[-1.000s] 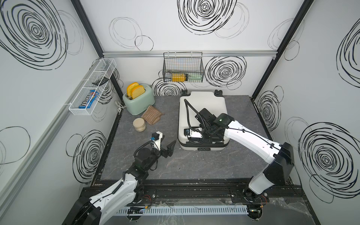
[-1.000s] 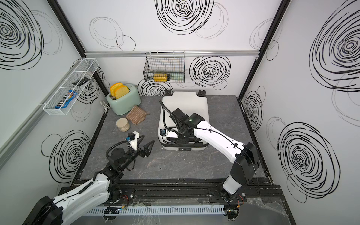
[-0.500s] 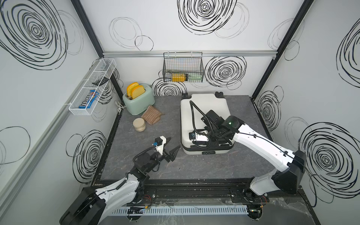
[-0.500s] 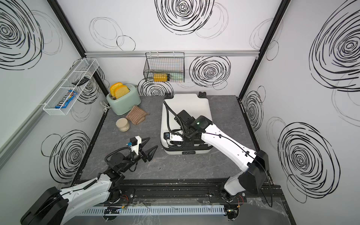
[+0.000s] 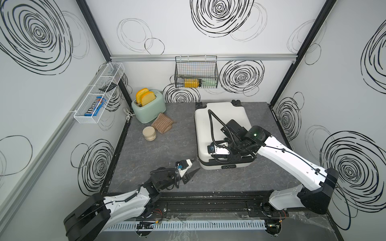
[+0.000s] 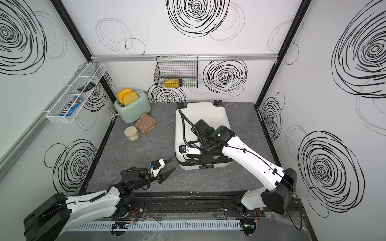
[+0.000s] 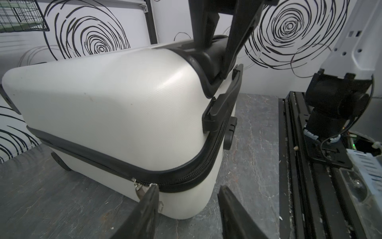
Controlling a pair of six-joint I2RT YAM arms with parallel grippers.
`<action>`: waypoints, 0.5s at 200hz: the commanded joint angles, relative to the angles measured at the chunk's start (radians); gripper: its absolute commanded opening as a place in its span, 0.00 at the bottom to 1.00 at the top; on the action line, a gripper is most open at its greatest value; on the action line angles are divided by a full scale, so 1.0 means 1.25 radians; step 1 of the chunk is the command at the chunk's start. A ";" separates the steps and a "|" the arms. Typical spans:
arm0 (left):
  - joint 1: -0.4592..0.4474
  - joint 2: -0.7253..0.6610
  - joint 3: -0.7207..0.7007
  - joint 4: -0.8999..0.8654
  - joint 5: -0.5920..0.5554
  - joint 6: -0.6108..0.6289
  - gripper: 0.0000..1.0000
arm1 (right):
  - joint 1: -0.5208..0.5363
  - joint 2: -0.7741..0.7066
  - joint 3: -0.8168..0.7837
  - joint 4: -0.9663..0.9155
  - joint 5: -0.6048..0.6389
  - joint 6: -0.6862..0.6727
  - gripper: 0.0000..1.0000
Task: Open the suitcase zippers
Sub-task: Move the suitcase to the center of the board.
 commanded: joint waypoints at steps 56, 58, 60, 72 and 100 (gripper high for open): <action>-0.056 0.011 0.114 -0.190 -0.159 0.038 0.42 | 0.004 -0.159 -0.029 0.181 0.083 -0.094 0.00; -0.057 0.011 0.118 -0.197 -0.159 0.039 0.42 | 0.004 -0.160 -0.031 0.183 0.081 -0.095 0.00; -0.058 0.011 0.122 -0.204 -0.159 0.039 0.42 | 0.003 -0.162 -0.033 0.185 0.080 -0.096 0.00; -0.067 0.011 0.137 -0.235 -0.158 0.044 0.41 | 0.004 -0.166 -0.038 0.191 0.076 -0.100 0.00; -0.079 0.019 0.165 -0.310 -0.111 0.070 0.40 | 0.004 -0.173 -0.054 0.201 0.076 -0.108 0.00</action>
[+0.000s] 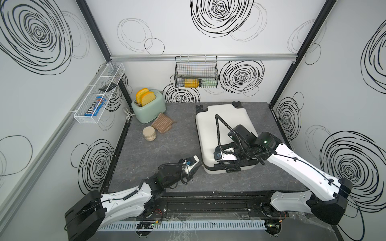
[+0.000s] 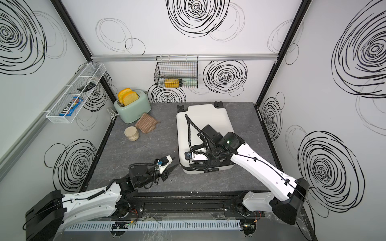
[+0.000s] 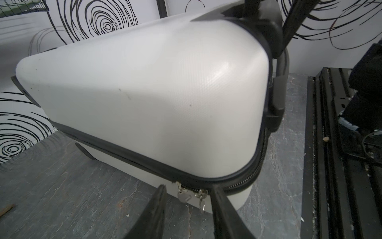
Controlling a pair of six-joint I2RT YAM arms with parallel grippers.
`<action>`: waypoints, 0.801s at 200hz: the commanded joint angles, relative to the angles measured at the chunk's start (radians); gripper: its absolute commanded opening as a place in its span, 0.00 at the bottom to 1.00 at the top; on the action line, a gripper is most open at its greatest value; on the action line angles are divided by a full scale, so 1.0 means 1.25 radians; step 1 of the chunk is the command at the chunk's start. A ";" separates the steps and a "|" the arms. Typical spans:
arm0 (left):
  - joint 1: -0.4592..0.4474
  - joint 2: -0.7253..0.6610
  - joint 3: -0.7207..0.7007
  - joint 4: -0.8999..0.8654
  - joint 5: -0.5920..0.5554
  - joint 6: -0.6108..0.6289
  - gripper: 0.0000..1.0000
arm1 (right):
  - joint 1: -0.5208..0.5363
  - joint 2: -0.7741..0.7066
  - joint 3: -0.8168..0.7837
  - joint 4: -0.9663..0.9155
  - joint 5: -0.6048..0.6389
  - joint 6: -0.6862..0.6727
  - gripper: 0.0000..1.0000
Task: Open the suitcase zippers
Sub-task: Move the suitcase to the center of the board.
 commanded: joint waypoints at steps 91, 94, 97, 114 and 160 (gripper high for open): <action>-0.064 0.047 0.061 -0.165 -0.001 0.000 0.36 | 0.000 -0.111 -0.011 0.258 0.025 -0.088 0.00; -0.064 0.051 0.060 -0.160 -0.004 -0.002 0.36 | 0.000 -0.113 -0.013 0.260 0.022 -0.089 0.00; -0.064 0.054 0.059 -0.155 -0.007 -0.004 0.36 | 0.001 -0.114 -0.014 0.263 0.019 -0.090 0.00; -0.062 0.070 0.056 -0.138 -0.028 -0.024 0.34 | 0.000 -0.116 -0.014 0.264 0.013 -0.090 0.00; -0.036 0.083 0.006 -0.005 0.027 -0.061 0.32 | 0.000 -0.118 -0.024 0.262 0.019 -0.092 0.00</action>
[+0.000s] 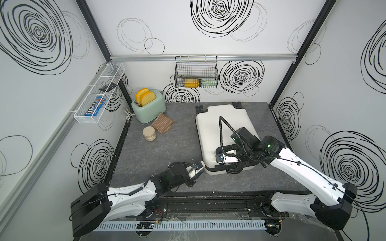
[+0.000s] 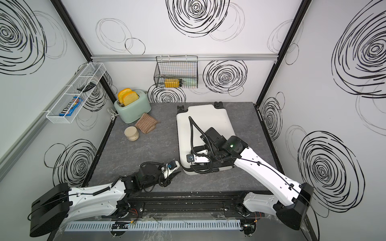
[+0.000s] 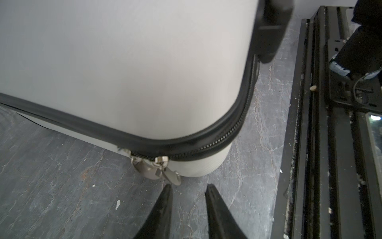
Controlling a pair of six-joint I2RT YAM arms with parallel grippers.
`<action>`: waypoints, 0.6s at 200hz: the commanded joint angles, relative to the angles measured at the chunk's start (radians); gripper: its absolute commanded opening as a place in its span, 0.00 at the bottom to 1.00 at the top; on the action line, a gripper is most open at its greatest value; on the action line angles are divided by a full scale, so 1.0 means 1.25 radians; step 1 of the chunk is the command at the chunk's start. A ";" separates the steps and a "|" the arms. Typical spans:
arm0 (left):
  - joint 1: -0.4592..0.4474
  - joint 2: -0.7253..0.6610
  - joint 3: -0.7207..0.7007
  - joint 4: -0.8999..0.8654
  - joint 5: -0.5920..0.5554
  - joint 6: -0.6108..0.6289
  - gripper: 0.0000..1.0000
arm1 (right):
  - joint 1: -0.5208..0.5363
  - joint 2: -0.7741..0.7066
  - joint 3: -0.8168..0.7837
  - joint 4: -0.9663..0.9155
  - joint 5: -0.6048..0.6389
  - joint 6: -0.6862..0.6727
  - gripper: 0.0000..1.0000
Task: Open the suitcase zippers
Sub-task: Move the suitcase to the center of the board, then unzip the zipper on the suitcase.
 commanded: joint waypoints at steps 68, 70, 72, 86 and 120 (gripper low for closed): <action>0.034 0.053 -0.013 0.186 0.066 -0.018 0.23 | 0.000 -0.066 0.041 0.207 0.030 -0.067 0.00; 0.035 0.055 -0.013 0.187 0.067 -0.018 0.23 | 0.000 -0.066 0.041 0.205 0.029 -0.066 0.00; 0.036 0.055 -0.014 0.189 0.066 -0.018 0.23 | 0.000 -0.066 0.041 0.205 0.029 -0.066 0.00; 0.044 0.060 -0.014 0.204 0.074 -0.022 0.26 | 0.000 -0.065 0.041 0.204 0.028 -0.067 0.00; 0.066 0.068 -0.015 0.222 0.101 -0.026 0.29 | 0.000 -0.061 0.051 0.194 0.026 -0.064 0.00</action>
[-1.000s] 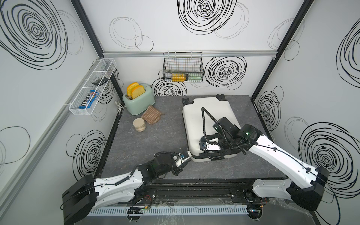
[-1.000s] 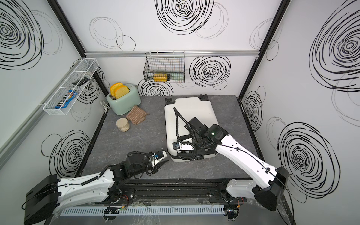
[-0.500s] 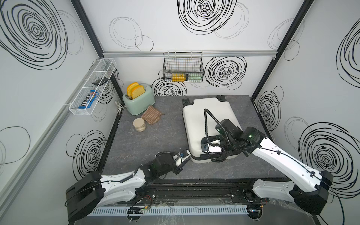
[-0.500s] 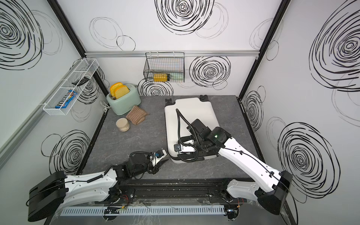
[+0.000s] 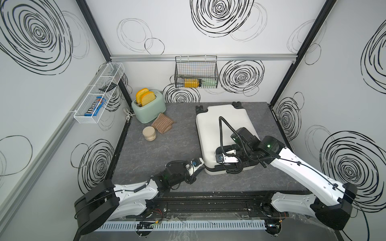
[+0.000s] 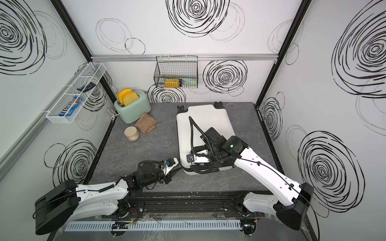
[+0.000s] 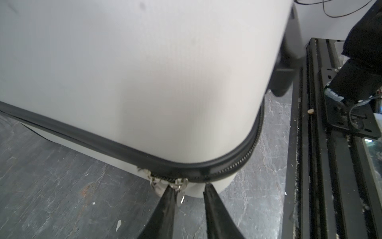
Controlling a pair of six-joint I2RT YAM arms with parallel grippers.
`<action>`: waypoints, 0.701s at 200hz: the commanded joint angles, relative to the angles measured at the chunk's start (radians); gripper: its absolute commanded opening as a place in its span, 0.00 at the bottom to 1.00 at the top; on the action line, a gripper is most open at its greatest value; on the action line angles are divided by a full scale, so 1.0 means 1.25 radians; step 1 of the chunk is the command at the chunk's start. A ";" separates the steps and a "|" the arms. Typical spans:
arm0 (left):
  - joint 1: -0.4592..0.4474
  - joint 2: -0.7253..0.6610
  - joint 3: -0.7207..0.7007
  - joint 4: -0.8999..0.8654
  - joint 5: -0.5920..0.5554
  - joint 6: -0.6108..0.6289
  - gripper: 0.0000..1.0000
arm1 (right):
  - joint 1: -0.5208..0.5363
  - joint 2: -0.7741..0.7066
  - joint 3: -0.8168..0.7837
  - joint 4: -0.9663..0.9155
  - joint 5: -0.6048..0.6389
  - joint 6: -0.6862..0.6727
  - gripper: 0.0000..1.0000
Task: Open the suitcase zippers
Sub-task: Unzip the zipper on the suitcase.
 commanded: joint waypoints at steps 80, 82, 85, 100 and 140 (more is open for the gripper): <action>0.048 0.027 0.018 0.037 0.098 0.032 0.17 | 0.000 -0.056 0.070 0.171 0.012 -0.066 0.00; 0.049 0.027 0.018 0.039 0.101 0.033 0.17 | 0.000 -0.056 0.070 0.171 0.013 -0.066 0.00; 0.049 0.026 0.019 0.041 0.104 0.033 0.17 | 0.000 -0.057 0.070 0.172 0.013 -0.066 0.00; 0.053 0.030 0.016 0.052 0.121 0.033 0.16 | 0.000 -0.064 0.076 0.175 0.002 -0.061 0.00; 0.054 0.032 0.016 0.061 0.185 0.053 0.11 | 0.000 -0.075 0.092 0.181 -0.045 -0.047 0.00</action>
